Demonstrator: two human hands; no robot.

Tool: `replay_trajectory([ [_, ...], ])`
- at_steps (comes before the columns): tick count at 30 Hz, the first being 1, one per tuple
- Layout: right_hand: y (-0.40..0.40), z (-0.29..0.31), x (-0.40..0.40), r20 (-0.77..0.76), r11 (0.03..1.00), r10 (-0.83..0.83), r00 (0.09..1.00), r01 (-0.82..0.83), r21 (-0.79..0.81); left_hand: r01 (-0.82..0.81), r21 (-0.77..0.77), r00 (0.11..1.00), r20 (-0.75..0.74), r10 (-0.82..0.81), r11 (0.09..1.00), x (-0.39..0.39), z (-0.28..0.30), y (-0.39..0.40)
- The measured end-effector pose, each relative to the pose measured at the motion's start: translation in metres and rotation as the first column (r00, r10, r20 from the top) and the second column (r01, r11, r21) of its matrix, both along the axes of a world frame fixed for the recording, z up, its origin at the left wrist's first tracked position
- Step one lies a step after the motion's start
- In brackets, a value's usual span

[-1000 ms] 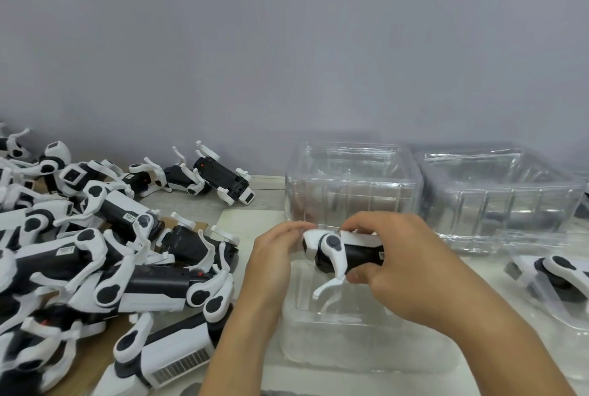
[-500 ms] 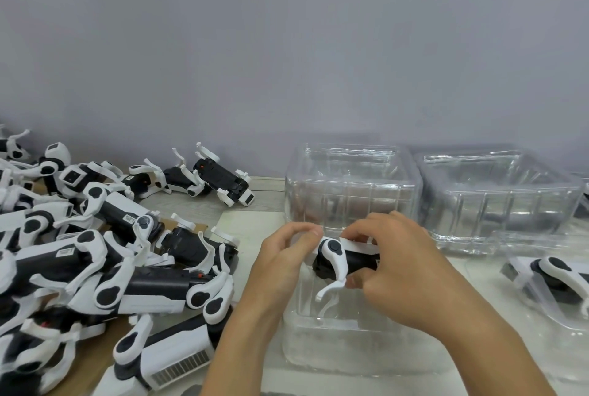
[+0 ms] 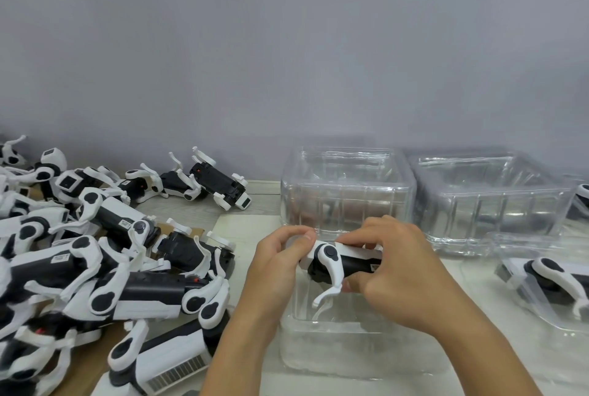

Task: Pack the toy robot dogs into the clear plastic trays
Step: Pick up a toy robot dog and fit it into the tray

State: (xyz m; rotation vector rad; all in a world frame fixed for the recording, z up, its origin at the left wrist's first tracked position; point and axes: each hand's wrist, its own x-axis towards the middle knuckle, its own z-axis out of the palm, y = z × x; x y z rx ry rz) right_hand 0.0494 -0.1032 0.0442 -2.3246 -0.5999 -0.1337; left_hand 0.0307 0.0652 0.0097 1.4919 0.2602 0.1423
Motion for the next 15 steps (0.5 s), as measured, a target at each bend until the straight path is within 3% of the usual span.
replay_trajectory([
  [4,-0.0002,0.0015,-0.0003,-0.038,0.998,0.001,0.999,0.001,0.056,0.006,-0.002,1.0,0.024,-0.006,1.0,-0.0002,0.0007,-0.0003],
  [15,0.0011,-0.0041,0.0006,0.013,1.0,0.005,1.0,-0.005,0.001,0.013,0.051,1.0,0.003,-0.013,0.999,0.0007,-0.0004,0.0015],
])
